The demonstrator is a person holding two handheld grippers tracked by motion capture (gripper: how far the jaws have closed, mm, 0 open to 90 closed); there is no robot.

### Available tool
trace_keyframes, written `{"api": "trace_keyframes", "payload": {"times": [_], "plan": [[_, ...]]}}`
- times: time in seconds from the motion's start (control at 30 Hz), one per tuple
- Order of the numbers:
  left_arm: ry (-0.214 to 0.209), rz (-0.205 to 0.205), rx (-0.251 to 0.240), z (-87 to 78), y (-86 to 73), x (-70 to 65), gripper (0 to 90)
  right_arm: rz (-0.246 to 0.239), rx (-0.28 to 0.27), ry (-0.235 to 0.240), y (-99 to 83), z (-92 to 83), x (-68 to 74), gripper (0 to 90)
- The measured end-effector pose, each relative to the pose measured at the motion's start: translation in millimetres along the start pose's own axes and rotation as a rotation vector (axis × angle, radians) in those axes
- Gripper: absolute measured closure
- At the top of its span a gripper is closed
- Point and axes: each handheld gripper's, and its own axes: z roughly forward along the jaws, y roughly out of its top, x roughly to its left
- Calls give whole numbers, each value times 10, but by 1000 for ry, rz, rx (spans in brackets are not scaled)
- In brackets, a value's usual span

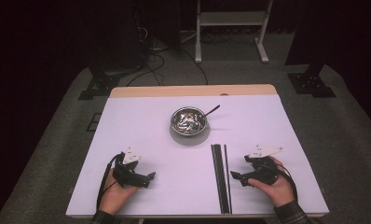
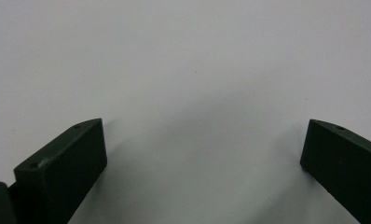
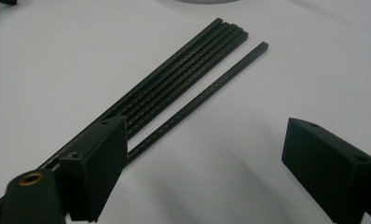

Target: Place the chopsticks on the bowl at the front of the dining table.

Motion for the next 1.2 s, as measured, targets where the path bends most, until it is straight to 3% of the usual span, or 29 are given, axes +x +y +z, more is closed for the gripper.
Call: {"api": "trace_keyframes", "payload": {"times": [0.67, 1.2], "plan": [[0, 0, 0, 0, 0, 0, 0, -35, 26, 49, -205, -47, 341, 128], [0, 0, 0, 1, 0, 0, 0, -95, 74, 16, -223, 26, 424, 128]]}}
